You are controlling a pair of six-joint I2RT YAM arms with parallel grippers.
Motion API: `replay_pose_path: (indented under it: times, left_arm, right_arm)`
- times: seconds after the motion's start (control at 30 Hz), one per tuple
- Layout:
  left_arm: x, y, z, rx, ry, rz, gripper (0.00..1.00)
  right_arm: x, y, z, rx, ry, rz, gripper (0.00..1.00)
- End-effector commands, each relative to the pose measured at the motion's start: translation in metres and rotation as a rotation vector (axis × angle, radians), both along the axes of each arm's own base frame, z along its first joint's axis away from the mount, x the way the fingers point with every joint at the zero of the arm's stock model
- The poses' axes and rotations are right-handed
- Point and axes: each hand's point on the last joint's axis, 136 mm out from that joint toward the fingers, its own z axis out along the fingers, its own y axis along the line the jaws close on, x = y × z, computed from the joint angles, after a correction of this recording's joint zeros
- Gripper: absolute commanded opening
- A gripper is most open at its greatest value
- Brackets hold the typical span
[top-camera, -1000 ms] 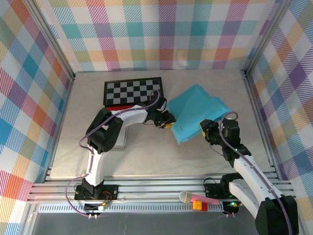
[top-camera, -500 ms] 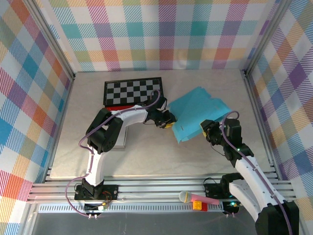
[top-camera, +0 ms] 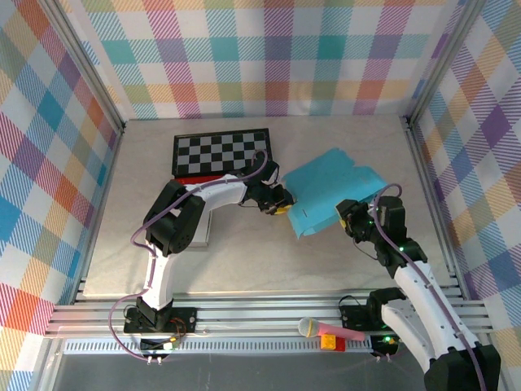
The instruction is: Fold the paper box
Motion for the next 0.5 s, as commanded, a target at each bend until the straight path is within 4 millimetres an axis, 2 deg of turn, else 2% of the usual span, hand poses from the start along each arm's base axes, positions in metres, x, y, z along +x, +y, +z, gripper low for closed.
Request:
replay_pose_path:
  times: [0.0,0.23,0.47]
  left_arm:
    - [0.004,0.003,0.001,0.015,0.001,0.003,0.3]
    - [0.007,0.004,0.009,0.018,-0.013,0.007,0.31]
    - [0.009,0.018,0.024,0.034,-0.04,0.048,0.34]
  right_arm:
    - [-0.004,-0.002,0.014,-0.016,-0.013,0.006,0.35]
    - [-0.012,-0.007,0.005,-0.042,0.078,-0.012,0.34]
    - [-0.011,-0.008,0.019,-0.04,0.082,-0.026,0.3]
